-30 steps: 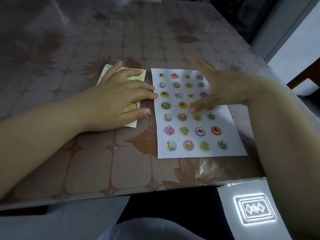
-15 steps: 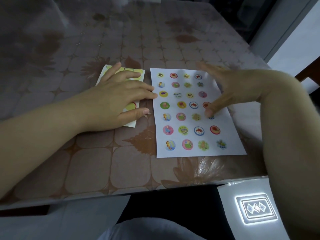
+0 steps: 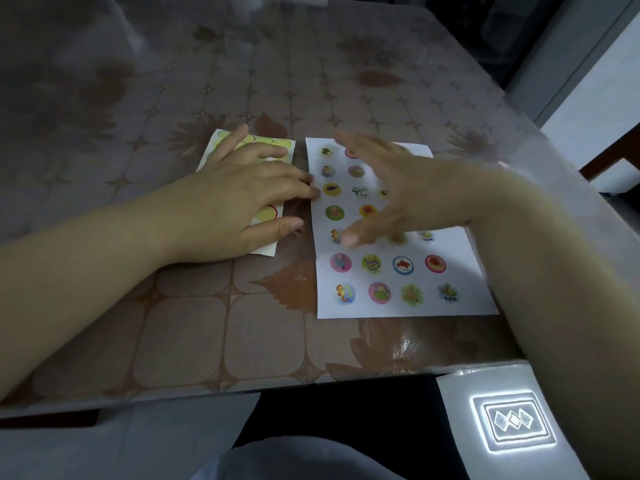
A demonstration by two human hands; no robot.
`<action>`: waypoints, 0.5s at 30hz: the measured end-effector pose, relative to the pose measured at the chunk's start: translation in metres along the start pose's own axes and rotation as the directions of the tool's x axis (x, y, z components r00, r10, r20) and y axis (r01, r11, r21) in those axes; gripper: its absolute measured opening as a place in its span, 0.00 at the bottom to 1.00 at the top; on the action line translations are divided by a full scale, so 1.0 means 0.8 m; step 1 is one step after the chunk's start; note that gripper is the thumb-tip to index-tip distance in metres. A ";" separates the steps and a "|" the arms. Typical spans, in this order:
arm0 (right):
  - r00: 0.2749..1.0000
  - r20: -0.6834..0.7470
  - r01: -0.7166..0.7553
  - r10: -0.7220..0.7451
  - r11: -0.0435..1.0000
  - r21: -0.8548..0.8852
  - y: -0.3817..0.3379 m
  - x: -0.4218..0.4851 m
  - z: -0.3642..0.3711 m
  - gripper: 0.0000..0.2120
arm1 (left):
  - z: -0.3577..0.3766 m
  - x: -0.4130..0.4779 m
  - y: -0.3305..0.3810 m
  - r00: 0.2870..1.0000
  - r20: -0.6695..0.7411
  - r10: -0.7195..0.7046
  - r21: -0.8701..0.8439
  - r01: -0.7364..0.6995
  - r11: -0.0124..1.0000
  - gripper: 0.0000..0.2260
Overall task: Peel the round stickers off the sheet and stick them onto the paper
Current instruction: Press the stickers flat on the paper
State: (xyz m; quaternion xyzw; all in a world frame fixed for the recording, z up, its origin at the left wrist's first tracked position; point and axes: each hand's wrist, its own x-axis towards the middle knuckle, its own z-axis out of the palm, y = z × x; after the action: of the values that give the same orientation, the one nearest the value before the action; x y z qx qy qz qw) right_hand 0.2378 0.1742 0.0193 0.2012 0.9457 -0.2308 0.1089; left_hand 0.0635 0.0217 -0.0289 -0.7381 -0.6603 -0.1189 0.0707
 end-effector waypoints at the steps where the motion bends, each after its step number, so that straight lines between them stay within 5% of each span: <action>1: 1.000 -0.003 0.021 -0.021 0.999 -0.031 -0.008 0.003 0.009 0.61 | -0.001 -0.002 0.001 1.000 0.006 -0.011 -0.019 0.012 1.000 0.24; 15: 0.999 0.041 -0.011 0.016 0.995 -0.102 -0.008 0.000 0.011 0.63 | -0.001 -0.002 0.004 0.999 0.016 -0.035 -0.019 0.035 0.999 0.24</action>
State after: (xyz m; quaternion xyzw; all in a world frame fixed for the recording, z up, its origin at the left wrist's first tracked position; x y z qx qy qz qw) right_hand 0.2361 0.1647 0.0144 0.1970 0.9524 -0.1858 0.1403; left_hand 0.0665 0.0192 -0.0281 -0.7281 -0.6724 -0.1209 0.0563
